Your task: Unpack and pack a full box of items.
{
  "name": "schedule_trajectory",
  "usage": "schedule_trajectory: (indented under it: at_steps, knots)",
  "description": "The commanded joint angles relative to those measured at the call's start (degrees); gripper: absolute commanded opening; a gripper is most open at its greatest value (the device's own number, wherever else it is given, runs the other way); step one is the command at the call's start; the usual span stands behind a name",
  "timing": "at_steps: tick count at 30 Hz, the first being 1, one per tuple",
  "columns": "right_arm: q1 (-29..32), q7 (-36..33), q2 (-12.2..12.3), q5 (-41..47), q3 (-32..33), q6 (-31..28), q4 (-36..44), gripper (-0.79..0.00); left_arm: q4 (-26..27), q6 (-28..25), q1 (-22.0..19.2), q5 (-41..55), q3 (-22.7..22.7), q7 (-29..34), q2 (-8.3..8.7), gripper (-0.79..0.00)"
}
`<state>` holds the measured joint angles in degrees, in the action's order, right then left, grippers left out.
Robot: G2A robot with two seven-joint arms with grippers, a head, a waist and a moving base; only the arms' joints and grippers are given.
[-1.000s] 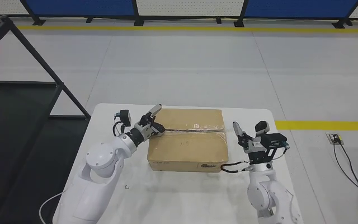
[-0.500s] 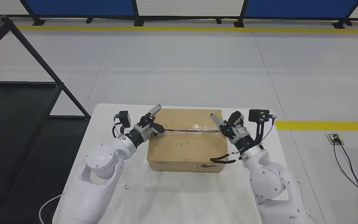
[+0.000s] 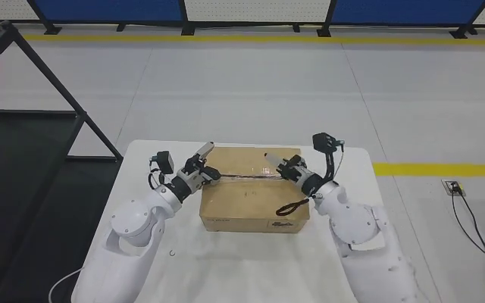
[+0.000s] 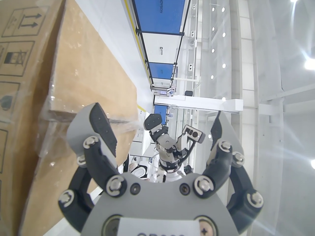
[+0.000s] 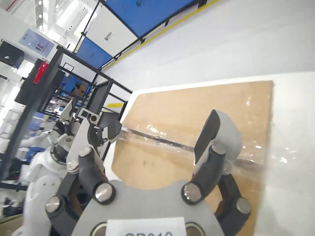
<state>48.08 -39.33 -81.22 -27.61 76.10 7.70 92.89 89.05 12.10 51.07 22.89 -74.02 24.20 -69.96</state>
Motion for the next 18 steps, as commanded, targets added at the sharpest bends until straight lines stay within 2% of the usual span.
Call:
schedule_trajectory:
  at_steps: [1, 4, 5, 12, 15, 16, 18]
  knots:
    - [-3.3, -5.8, 0.0, 5.6, 0.6, 2.6, -2.6, 0.000, 0.2, -0.2, 0.2, 0.0, -0.2, 0.0, 0.01, 0.000]
    - [-8.1, -15.1, -0.1, 15.2, 1.7, 3.9, -7.7, 0.000, 0.6, -0.6, 0.7, 0.0, -0.5, -0.1, 0.05, 0.000]
    - [-9.2, -16.8, 0.1, 16.0, 2.1, 3.8, -8.9, 0.000, 0.7, -0.6, 0.9, 0.0, -0.7, -0.1, 0.07, 0.000]
    - [-9.2, -16.8, 0.1, 16.0, 2.1, 3.8, -8.9, 0.000, 1.2, -1.5, 1.9, 0.5, -1.8, -0.7, 0.15, 0.000]
    - [-8.2, -14.0, 0.0, 15.8, 1.0, 4.4, -8.4, -0.009, 1.6, -1.9, 2.6, 0.3, -1.8, -1.1, 0.15, 0.000]
    - [-8.6, -13.4, -0.1, 16.6, 0.6, 5.8, -8.7, -0.403, 1.8, -2.0, 2.9, 0.2, -1.9, -1.3, 0.15, 0.000]
    - [-9.8, -12.8, -0.3, 17.9, -0.5, 8.0, -10.4, -0.680, 2.0, -1.9, 3.0, 0.1, -1.9, -1.4, 0.14, 0.000]
